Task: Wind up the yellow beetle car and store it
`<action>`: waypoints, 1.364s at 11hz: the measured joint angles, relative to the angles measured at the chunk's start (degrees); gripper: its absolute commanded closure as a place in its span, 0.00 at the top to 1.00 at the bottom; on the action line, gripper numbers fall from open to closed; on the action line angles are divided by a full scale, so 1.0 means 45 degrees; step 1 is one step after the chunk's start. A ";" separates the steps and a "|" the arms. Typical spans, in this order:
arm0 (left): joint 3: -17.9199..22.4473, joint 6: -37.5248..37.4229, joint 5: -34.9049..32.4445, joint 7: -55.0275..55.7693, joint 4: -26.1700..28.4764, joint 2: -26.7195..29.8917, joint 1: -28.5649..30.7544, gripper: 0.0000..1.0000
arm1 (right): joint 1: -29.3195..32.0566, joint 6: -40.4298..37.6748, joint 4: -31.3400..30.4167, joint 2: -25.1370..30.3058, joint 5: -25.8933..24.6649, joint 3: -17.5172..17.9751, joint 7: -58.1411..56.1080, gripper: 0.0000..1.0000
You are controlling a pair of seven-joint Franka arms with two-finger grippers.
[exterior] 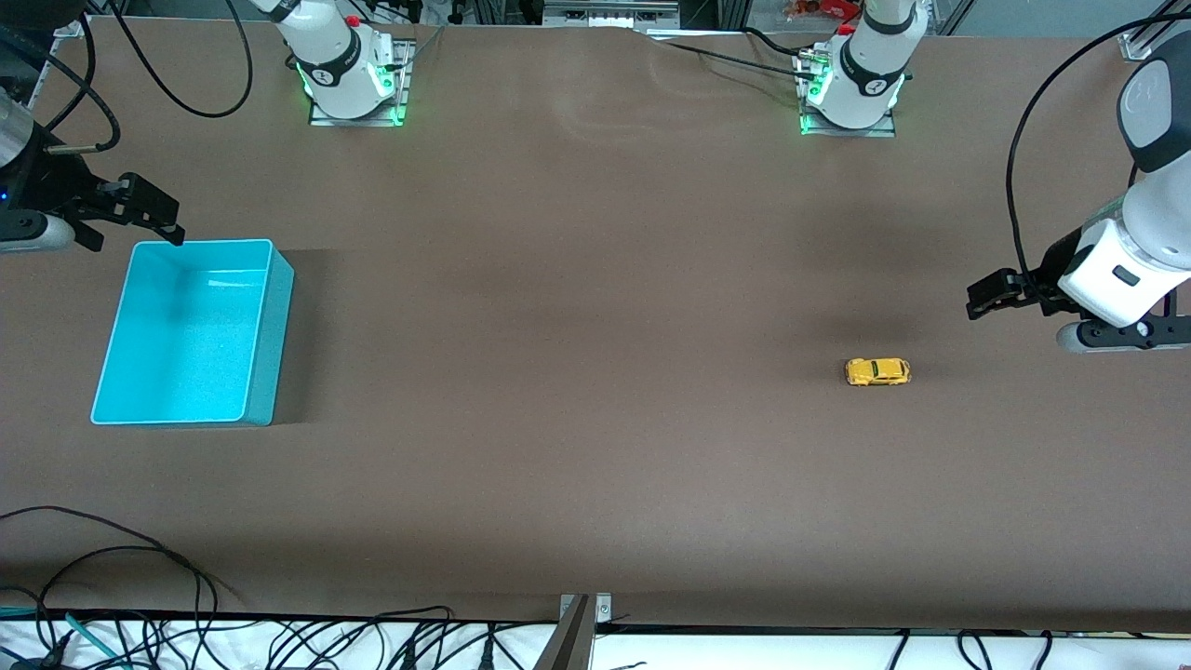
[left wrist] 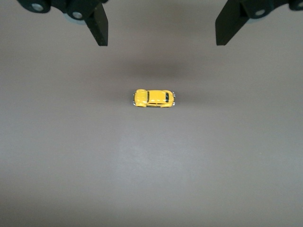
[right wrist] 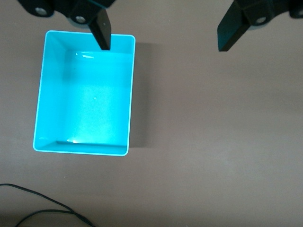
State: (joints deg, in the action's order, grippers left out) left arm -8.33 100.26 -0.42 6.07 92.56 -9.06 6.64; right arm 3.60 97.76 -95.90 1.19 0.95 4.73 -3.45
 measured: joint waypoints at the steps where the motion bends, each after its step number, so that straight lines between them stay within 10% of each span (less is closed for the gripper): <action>1: 0.0104 0.0028 0.0194 -0.0040 0.0079 0.0060 -0.0041 1.00 | 0.0000 0.0000 0.0002 0.0002 -0.0001 -0.0011 0.0000 1.00; 15: 0.0240 0.0216 0.0291 -0.0146 0.0321 -0.0018 0.0073 0.96 | 0.0001 -0.0150 0.0226 0.0015 -0.0131 -0.0060 0.0000 1.00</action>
State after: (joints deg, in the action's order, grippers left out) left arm -7.25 101.23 0.89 5.42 94.01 -9.14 6.97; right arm 3.61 97.08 -94.88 1.26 0.36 4.46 -3.45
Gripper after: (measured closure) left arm 0.022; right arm 0.000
